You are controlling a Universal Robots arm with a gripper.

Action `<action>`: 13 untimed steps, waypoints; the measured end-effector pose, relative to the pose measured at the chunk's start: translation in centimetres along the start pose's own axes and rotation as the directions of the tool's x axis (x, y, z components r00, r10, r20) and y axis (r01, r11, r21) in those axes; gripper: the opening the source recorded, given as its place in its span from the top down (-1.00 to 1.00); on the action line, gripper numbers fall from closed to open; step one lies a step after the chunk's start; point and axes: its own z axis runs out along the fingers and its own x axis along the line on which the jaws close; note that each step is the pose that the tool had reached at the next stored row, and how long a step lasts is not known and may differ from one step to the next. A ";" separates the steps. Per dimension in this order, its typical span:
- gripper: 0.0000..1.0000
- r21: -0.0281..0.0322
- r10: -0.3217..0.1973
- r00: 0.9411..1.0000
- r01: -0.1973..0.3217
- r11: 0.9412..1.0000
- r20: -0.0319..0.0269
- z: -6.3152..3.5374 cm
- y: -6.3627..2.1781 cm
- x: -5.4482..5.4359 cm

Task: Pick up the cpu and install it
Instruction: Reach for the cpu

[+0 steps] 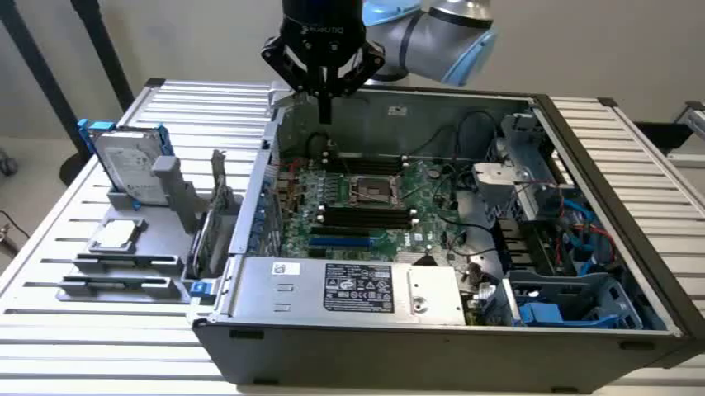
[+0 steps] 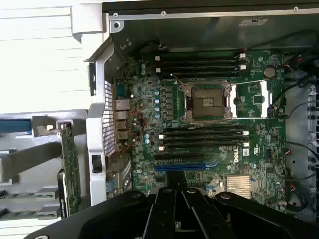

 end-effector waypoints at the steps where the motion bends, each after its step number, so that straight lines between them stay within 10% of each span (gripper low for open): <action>1: 0.79 0.000 0.000 1.000 0.000 1.000 0.000 0.00 0.00 0.0; 13: 0.79 0.000 0.000 1.000 0.000 1.000 0.000 0.00 0.00 0.0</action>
